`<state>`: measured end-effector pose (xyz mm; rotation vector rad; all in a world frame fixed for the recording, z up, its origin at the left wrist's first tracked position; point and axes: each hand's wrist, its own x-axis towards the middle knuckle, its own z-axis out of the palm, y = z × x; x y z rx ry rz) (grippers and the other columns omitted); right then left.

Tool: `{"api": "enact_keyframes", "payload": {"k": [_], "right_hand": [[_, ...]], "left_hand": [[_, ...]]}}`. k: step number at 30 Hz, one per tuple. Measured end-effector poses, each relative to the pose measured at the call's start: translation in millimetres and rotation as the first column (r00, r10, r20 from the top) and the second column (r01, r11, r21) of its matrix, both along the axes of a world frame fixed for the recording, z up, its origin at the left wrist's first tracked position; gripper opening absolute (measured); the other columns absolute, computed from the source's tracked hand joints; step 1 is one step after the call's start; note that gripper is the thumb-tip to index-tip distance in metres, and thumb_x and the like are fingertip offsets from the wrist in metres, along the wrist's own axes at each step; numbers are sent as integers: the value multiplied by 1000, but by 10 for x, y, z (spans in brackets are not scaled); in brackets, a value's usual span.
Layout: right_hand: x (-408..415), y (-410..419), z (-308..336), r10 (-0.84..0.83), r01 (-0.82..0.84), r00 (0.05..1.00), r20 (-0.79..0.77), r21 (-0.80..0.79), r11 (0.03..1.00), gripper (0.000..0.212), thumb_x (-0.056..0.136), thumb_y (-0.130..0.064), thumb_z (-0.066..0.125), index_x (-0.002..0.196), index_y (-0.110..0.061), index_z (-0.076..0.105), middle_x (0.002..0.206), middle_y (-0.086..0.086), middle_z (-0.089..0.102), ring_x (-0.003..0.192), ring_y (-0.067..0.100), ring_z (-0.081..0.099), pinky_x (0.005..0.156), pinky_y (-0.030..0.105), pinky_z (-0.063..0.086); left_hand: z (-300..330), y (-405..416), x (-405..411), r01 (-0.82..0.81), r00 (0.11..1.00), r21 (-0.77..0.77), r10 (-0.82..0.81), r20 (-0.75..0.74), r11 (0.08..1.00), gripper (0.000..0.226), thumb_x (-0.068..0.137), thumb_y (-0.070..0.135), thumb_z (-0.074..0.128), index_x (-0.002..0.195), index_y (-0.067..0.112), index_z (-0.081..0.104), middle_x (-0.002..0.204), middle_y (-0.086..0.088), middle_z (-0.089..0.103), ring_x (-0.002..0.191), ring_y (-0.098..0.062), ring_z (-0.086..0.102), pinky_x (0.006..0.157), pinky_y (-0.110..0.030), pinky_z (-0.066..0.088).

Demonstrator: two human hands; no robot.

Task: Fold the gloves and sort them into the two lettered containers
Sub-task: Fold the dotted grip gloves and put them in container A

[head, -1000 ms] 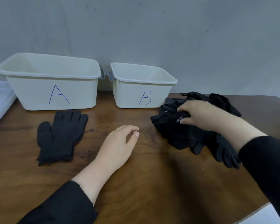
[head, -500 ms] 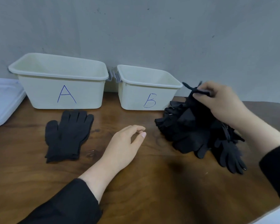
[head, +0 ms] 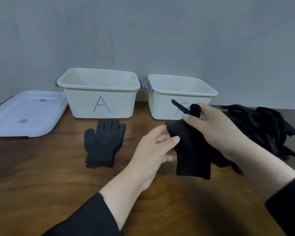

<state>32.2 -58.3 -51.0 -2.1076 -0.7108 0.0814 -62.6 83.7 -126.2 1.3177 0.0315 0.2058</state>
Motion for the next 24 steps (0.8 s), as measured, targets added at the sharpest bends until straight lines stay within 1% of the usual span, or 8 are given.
{"api": "enact_keyframes", "payload": {"k": [6,8,10,12,15,18,21,24], "right_hand": [[71,307,129,13,-25,997,78,155,988,16,98,-37,63,94,-21,63,79,-4,62,74,12,58,69,33,43],[247,478,64,-3,4,993,121,-10,1000,25,96,-42,64,115,-27,62,102,-10,66,94,12,63,80,33,47],[402,583,-154,-23,94,975,221,-318,943,51,94,-50,63,139,-32,49,131,-7,57,120,20,55,101,44,43],[456,561,-458,-80,165,967,243,-349,922,49,96,-48,60,141,-33,48,136,-6,54,125,21,51,105,48,41],[313,384,-914,-112,143,980,167,-186,972,16,99,-37,59,111,-30,64,104,-10,62,96,11,58,86,32,50],[267,258,-1248,-38,87,975,219,-218,972,8,99,-30,61,93,-30,67,90,-13,61,85,5,57,76,26,48],[315,217,-1303,32,20,972,235,-216,976,8,97,-30,64,93,-31,71,95,-18,62,91,2,57,81,23,46],[353,208,-1346,100,-17,961,259,-305,952,8,93,-33,70,100,-31,74,104,-20,60,102,6,54,96,35,44]], "left_hand": [[268,235,38,-201,977,17,199,81,980,38,100,7,56,134,23,54,101,-1,74,91,-17,72,65,-30,56],[247,391,172,-285,958,165,284,28,944,45,99,10,57,140,27,50,108,2,71,90,-16,71,70,-34,59],[97,610,253,-357,891,595,454,-15,720,52,98,18,59,146,33,44,127,6,61,101,-17,66,90,-39,57],[-135,768,193,-365,830,833,551,89,416,45,97,22,58,140,31,50,132,6,53,108,-17,59,99,-39,51],[-379,810,30,-329,899,901,386,207,284,25,98,30,57,121,30,63,118,12,57,106,-10,54,98,-37,47],[-447,725,16,-125,985,976,137,101,178,23,98,42,54,114,33,68,113,17,58,105,-6,49,102,-36,39],[-498,692,80,-32,998,995,49,27,94,28,99,46,49,120,37,66,116,21,53,110,-2,43,107,-32,29],[-553,727,95,-5,999,995,35,2,99,30,99,48,48,122,39,65,117,22,50,110,0,40,107,-31,25]]}}
